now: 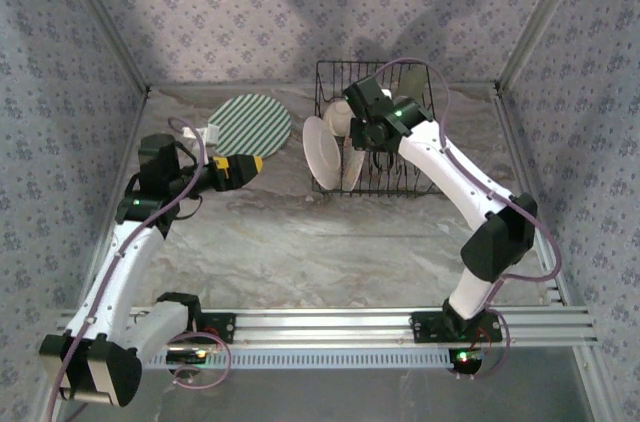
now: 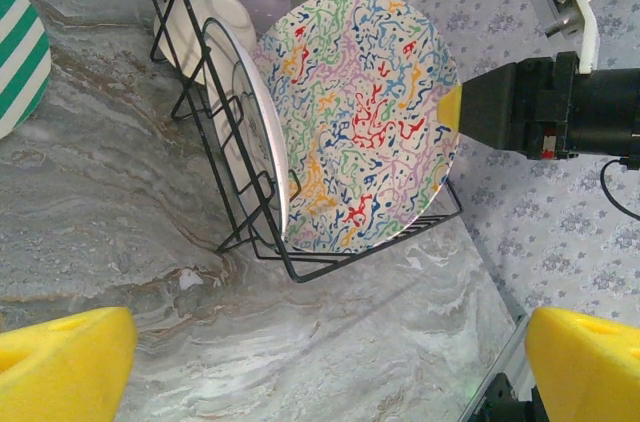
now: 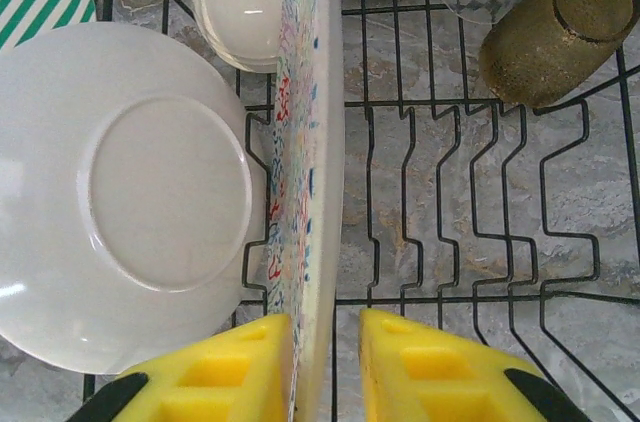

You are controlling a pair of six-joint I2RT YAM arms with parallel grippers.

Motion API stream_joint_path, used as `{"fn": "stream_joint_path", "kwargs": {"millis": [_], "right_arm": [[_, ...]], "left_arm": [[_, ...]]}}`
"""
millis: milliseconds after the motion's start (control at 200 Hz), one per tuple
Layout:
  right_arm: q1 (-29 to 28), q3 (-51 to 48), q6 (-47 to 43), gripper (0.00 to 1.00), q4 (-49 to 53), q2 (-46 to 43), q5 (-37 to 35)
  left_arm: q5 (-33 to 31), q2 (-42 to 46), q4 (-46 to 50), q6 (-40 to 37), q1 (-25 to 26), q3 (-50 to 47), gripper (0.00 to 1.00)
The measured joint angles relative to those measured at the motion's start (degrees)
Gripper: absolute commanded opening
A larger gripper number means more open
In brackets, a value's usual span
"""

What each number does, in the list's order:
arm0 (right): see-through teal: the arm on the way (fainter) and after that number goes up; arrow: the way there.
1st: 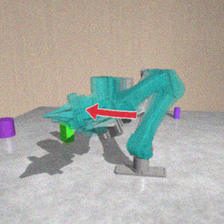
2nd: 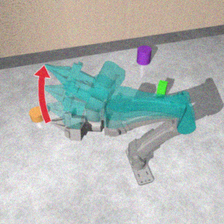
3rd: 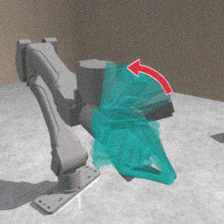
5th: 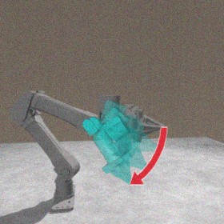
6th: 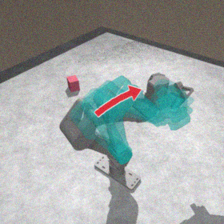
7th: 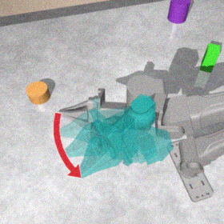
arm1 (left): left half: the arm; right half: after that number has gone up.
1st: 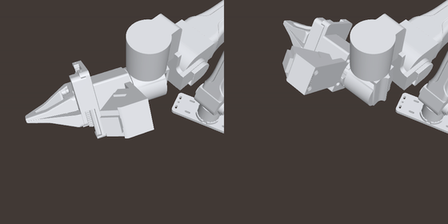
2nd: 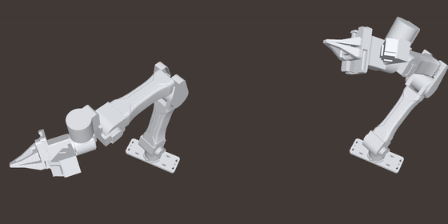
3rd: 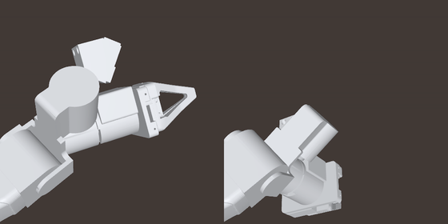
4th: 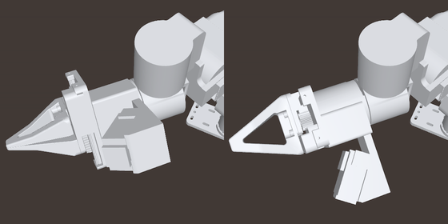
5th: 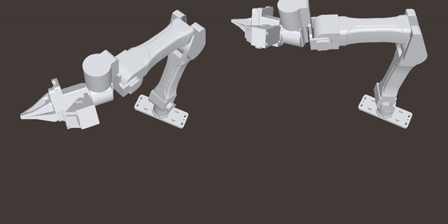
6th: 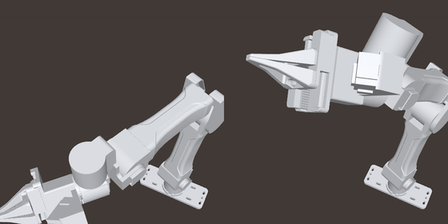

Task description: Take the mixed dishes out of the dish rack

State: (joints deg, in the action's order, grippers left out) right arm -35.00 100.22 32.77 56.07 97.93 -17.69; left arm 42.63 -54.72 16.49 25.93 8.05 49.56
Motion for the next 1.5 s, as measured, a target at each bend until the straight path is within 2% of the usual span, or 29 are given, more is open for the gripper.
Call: {"fn": "stream_joint_path", "kwargs": {"millis": [150, 345, 870, 1214, 1499], "right_arm": [[-0.2, 0.7, 0.0, 0.14, 0.5, 0.6, -0.6], [-0.5, 1.6, 1.6, 0.0, 1.6, 1.0, -2.3], [-1.9, 5.2, 6.7, 0.0, 6.9, 1.8, -7.2], [-2.1, 6.9, 6.9, 0.0, 8.7, 1.5, -9.0], [-2.0, 7.6, 6.4, 0.0, 10.1, -2.6, -12.3]], "left_arm": [[0.0, 0.0, 0.0, 0.0, 0.4, 0.0, 0.99], [-0.2, 0.0, 0.0, 0.0, 0.7, 0.0, 0.99], [-1.1, 0.0, 0.0, 0.0, 1.5, 0.0, 0.99], [-1.6, 0.0, 0.0, 0.0, 1.8, 0.0, 0.99], [-1.7, 0.0, 0.0, 0.0, 1.9, 0.0, 0.99]]}}
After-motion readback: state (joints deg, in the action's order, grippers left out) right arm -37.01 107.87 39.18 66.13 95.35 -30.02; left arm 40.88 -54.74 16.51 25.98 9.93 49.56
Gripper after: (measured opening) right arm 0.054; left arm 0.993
